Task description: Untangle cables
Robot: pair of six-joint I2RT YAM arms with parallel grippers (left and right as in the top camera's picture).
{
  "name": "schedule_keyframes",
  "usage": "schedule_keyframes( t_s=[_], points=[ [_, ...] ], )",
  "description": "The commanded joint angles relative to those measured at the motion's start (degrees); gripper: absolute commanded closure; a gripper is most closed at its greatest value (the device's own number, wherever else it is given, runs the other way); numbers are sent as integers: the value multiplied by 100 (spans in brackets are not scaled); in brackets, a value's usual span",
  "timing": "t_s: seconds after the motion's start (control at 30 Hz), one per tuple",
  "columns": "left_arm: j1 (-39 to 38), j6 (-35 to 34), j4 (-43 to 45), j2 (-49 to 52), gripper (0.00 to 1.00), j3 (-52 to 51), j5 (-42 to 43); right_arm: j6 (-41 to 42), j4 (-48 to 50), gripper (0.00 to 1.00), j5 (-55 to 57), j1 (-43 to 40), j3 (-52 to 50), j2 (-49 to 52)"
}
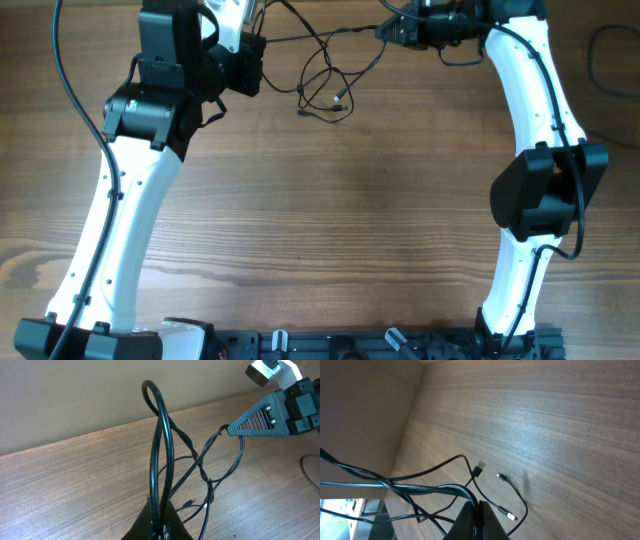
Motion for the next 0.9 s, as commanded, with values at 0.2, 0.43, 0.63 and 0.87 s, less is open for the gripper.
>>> schedule_keyframes(
  t_s=[0.2,0.43,0.63,0.87],
  points=[
    [146,85,20,-236,96,155,-466,-645,-315,73,-195,-345,-15,-17],
    [146,87,24,-236,96,155,-466,-1220,-1119,62,-540,-52,-15,-17],
    [146,85,92,-236,96,155,-466,-2243,-1228,59,-673,437,-15,-17],
    [146,61,262,-236,96,155,227,-2260,-763,59,-896,704,-15,-17]
  ],
)
